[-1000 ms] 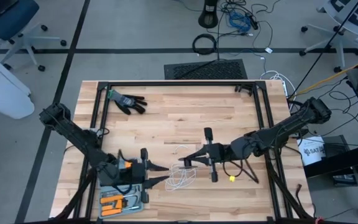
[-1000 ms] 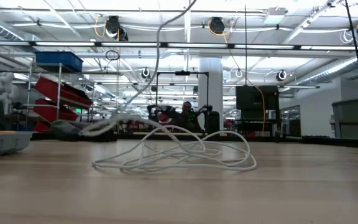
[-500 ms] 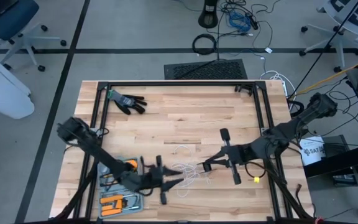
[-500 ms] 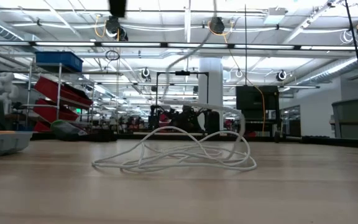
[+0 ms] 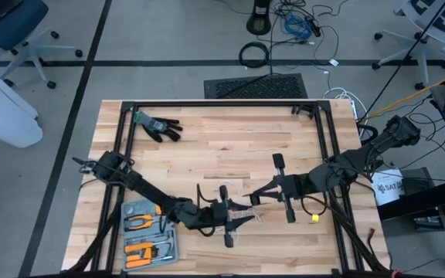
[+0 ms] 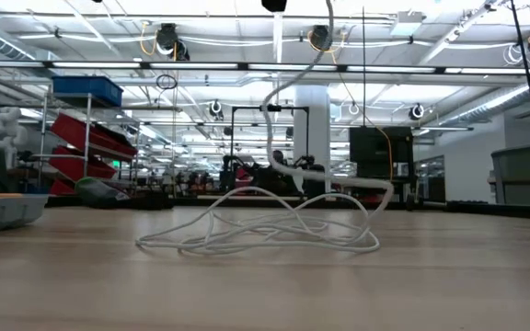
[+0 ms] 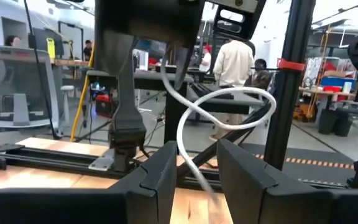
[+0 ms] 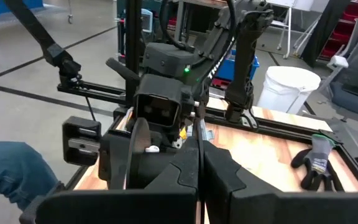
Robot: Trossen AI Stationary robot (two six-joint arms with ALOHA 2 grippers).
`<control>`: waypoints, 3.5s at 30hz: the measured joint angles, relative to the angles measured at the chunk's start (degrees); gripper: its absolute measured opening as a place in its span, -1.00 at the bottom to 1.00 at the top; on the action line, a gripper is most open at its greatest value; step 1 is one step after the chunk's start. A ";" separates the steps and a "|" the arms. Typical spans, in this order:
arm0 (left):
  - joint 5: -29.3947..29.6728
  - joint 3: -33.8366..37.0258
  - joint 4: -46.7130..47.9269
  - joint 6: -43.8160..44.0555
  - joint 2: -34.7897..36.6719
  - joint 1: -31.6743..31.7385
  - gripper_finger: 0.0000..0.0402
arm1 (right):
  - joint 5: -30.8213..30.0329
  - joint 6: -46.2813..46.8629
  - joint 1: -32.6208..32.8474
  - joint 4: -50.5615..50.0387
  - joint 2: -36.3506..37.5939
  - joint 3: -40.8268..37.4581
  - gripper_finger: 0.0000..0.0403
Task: Coil cords
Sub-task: Coil the white cable wire into the spool
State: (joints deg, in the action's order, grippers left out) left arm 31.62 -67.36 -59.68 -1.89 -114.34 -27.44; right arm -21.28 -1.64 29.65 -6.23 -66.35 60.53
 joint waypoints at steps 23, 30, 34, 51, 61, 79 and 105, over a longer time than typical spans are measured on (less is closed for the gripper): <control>18.07 -0.14 19.30 -7.45 8.49 -6.80 -0.96 | -3.03 1.60 0.03 0.43 0.00 0.00 -1.00; 23.22 -0.14 42.65 3.92 16.87 -11.69 -0.98 | -3.25 1.54 0.02 1.22 -0.02 0.00 -1.00; 25.80 -0.14 56.43 13.69 20.49 -14.34 -0.98 | -3.25 1.34 0.02 1.32 -0.02 0.00 -1.00; 25.92 -0.12 74.34 33.05 22.69 -19.06 -0.88 | -4.48 1.19 0.09 1.59 -0.04 0.00 -1.00; 25.91 -0.12 74.30 32.45 22.69 -21.93 -0.68 | -4.43 1.19 0.09 1.56 -0.04 0.00 -1.00; 27.68 -0.10 35.49 -9.74 22.67 -14.93 -0.66 | -4.41 3.00 0.02 1.78 -3.17 0.02 -1.00; 16.09 -0.08 36.15 3.04 18.64 -10.93 -0.27 | -5.88 5.74 1.26 8.99 -9.29 0.04 -1.00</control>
State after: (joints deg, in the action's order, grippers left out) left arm 47.71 -67.44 -23.53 1.14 -95.70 -38.37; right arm -27.16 4.10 30.91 2.76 -75.64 60.58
